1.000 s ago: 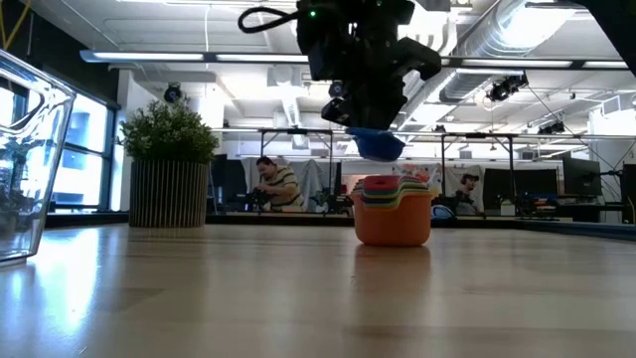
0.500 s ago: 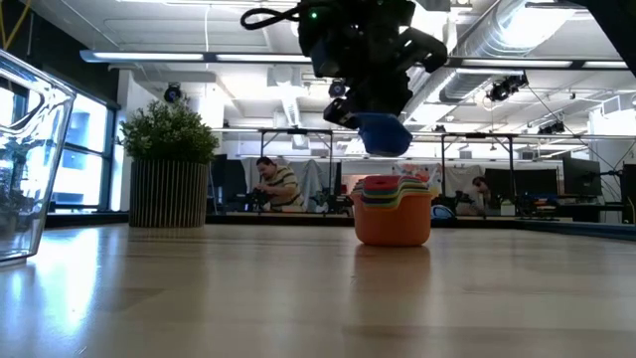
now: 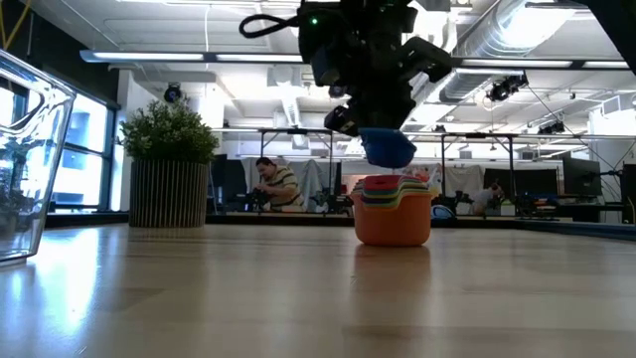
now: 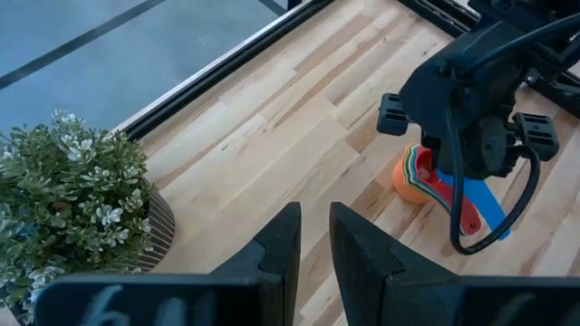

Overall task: Nest measuring cups in basket
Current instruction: Stack the blue measuring cup on top of the red measuring cup

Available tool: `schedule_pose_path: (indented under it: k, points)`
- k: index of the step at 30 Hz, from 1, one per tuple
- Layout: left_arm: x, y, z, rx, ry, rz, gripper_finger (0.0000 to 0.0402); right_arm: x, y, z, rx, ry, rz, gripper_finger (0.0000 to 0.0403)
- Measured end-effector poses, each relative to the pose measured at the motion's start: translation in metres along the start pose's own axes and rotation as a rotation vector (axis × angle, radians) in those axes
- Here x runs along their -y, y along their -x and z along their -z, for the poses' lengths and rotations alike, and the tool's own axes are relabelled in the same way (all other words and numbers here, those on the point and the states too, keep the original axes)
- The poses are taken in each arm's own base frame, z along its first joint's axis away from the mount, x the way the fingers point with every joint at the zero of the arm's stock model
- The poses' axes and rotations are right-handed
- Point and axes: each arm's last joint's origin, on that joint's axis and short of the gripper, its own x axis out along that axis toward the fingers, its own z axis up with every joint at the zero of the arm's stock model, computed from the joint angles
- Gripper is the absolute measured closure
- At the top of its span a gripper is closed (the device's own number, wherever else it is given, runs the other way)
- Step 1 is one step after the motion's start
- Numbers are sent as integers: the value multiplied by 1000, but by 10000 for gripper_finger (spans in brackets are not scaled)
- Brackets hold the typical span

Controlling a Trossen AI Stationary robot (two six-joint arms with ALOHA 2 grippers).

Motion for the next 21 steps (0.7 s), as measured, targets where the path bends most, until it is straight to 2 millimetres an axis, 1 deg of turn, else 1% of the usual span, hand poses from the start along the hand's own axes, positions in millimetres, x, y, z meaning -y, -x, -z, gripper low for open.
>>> schedule_pose_path:
  k: [3, 10, 21]
  points:
    - [0, 0, 0, 1, 1, -2, 348, 1, -2, 0, 9, 10, 4, 396]
    - [0, 0, 0, 1, 1, -2, 348, 6, -9, 10, -5, 1, -22, 396]
    - [0, 0, 0, 7, 2, -8, 348, 7, -10, 8, 9, 33, -11, 396]
